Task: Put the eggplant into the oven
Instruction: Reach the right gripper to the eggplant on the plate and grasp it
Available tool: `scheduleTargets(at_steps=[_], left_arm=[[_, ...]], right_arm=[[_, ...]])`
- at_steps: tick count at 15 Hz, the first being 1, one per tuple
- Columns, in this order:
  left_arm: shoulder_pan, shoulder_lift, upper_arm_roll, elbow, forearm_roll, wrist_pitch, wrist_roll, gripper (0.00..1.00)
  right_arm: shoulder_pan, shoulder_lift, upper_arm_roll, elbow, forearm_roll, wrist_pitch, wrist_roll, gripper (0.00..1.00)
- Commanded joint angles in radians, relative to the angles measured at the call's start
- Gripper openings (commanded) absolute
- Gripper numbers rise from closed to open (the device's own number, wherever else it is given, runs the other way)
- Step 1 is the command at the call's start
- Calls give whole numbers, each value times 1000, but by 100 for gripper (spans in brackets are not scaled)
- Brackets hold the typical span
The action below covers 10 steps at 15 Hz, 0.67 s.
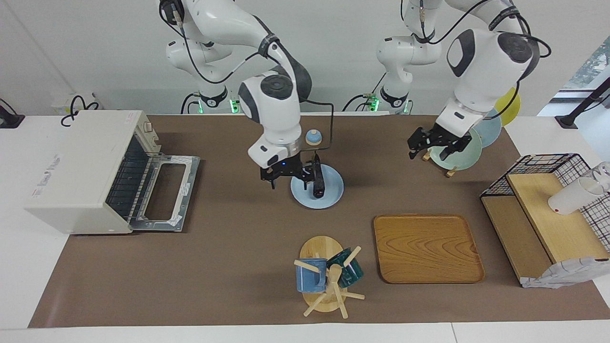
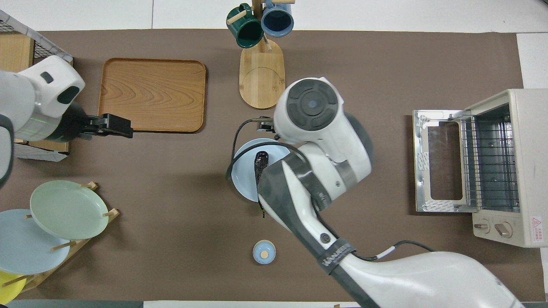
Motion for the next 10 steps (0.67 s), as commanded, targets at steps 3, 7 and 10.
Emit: scheduleTargets(at_steps=[3,7,10], left_arm=[[49,-94,-13,-22,45,-112,29,100],[48,-143,-16,-47,46,-155,22,100],[40,-163,-16,-94,48,-116,29,100]], right_arm=[[100,124,-1,127,-41,48,108,100],[175,162,-1,116,-106,111,194,100],[203,207,-1,108,-147,150,217,100]])
